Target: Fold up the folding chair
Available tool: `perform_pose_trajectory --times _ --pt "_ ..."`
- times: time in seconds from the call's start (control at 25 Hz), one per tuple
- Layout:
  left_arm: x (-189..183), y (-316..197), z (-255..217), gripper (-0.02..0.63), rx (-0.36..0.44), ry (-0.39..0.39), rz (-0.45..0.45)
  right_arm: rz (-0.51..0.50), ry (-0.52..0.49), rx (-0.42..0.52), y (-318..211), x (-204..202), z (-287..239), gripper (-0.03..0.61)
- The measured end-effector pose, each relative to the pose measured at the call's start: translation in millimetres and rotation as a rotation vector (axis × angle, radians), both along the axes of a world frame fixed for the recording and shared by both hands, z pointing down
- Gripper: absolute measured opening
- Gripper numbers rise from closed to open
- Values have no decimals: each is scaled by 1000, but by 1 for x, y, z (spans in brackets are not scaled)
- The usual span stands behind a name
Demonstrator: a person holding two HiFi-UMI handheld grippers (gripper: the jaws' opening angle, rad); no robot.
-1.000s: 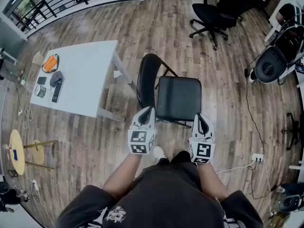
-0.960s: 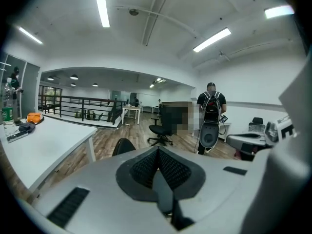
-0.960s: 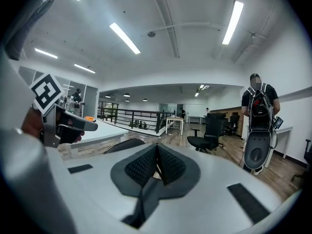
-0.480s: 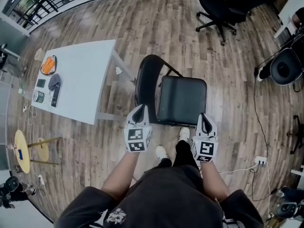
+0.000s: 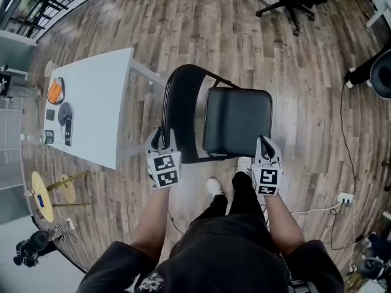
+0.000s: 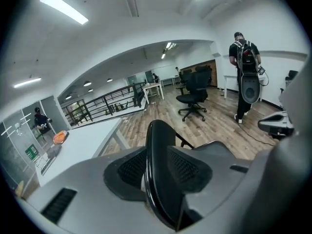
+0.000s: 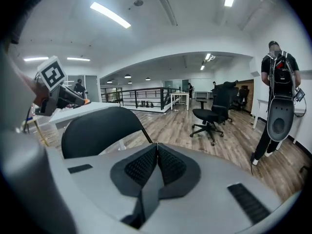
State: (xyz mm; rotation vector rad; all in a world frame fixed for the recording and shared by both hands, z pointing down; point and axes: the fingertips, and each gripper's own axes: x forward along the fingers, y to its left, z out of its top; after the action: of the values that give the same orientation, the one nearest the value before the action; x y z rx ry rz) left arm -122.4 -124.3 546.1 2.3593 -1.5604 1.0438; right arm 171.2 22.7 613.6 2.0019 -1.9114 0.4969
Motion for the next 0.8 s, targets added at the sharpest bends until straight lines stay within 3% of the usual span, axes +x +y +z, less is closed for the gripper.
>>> perform_pose_trajectory --times 0.16,0.2,0.24,0.32,0.6,0.8 --pt "1 -16 26 187 -137 -26 -40 -9 -71 -104 -9 17 46 16" --pt "5 -19 32 200 -179 -13 -46 -20 -98 -132 -10 21 58 48" --pt "8 -21 37 215 -215 -1 -48 -31 -127 -162 -11 26 70 122" --pt "13 -27 47 239 -269 -3 -42 -43 -182 -218 -11 36 94 179" --pt "16 -57 77 252 -375 -54 -20 8 -454 -445 -3 77 200 262" --pt "20 -66 100 253 -443 -80 0 -21 -567 -596 12 89 274 275"
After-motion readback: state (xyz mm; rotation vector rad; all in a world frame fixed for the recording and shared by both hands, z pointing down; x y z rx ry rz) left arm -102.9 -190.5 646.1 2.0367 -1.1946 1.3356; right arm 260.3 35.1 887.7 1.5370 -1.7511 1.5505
